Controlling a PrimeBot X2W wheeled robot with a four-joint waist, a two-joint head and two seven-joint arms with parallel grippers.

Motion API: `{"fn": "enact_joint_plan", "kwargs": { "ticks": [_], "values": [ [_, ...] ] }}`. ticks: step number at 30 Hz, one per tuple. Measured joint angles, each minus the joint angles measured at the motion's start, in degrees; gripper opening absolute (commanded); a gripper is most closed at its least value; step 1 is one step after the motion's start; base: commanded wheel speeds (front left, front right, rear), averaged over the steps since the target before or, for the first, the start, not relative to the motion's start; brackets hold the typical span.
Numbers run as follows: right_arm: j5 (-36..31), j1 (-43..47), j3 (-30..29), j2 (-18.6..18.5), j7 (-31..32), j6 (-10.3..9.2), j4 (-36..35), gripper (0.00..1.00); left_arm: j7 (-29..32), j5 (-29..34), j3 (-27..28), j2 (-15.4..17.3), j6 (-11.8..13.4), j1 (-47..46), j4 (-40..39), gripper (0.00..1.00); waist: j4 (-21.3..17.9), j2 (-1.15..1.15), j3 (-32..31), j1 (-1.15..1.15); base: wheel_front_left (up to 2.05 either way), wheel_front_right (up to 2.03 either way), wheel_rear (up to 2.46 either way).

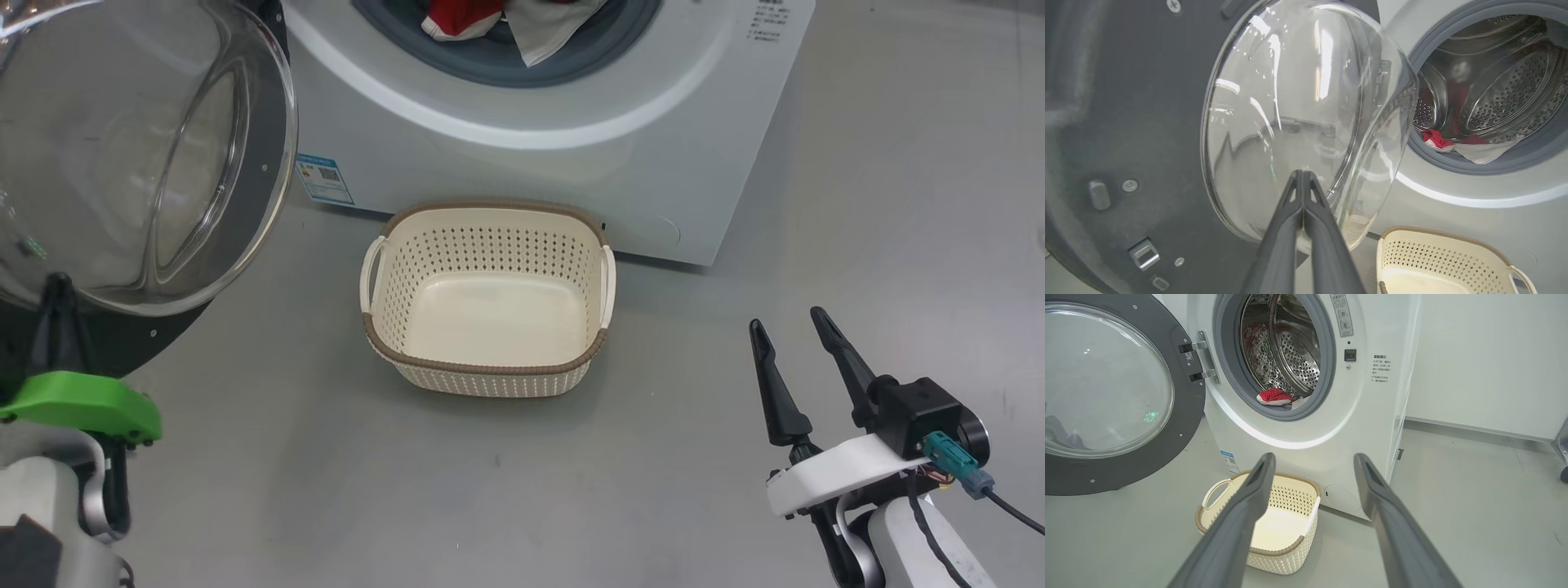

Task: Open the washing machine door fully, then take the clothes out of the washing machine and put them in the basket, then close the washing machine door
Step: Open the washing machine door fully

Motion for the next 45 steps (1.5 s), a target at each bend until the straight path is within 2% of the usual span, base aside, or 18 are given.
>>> {"fn": "enact_joint_plan", "kwargs": {
  "ticks": [14, 27, 34, 35, 36, 37, 45],
  "values": [
    [0.1, 1.3, -0.7, 0.6, -0.3, -0.75, 0.9, 1.0, 0.0, 0.8, -6.1, -4.6, -3.5, 5.1, -5.4, 0.0, -5.3, 0.0, -5.9, 0.0, 0.0, 0.0, 0.0],
    [0.1, 2.8, -1.5, 0.7, -0.5, -1.25, 0.3, 1.0, -0.1, 0.8, -7.9, -7.8, -3.5, 11.2, -11.2, 0.0, -11.2, 0.0, -8.7, 0.0, 0.0, 0.0, 0.0],
    [0.1, 3.6, -2.4, 0.7, -0.5, -1.33, -0.6, 1.0, -0.5, 1.1, -9.5, -9.1, -3.5, 13.4, -13.0, 0.0, -12.6, 0.0, -8.6, 0.0, 0.0, 0.0, 0.0],
    [0.1, 3.6, -2.4, 0.7, -0.5, -1.33, -0.7, 1.0, -0.5, 1.1, -9.6, -9.3, -3.5, 13.8, -13.0, 0.12, -12.7, 0.0, -8.5, 0.0, 0.0, 0.0, 0.0],
    [0.1, 3.6, -2.5, 0.7, -0.5, -1.34, -0.9, 1.0, -0.5, 1.1, -9.7, -9.3, -3.5, 14.2, -13.2, 0.46, -12.7, 0.0, -8.5, 0.0, 0.0, 0.0, 0.0],
    [0.1, 3.6, -2.5, 0.7, -0.5, -1.33, -1.1, 1.0, -0.5, 1.1, -9.8, -9.4, -3.4, 14.5, -13.3, 1.0, -12.7, 0.0, -8.4, 0.0, 0.0, 0.0, 0.0],
    [0.1, 3.6, -2.8, 0.7, -0.5, -1.33, -1.6, 1.0, -0.5, 1.6, -10.0, -9.7, -2.6, 15.9, -14.3, 1.0, -12.7, 0.0, -8.3, 0.0, 0.0, 0.0, 0.0]
  ]
}}
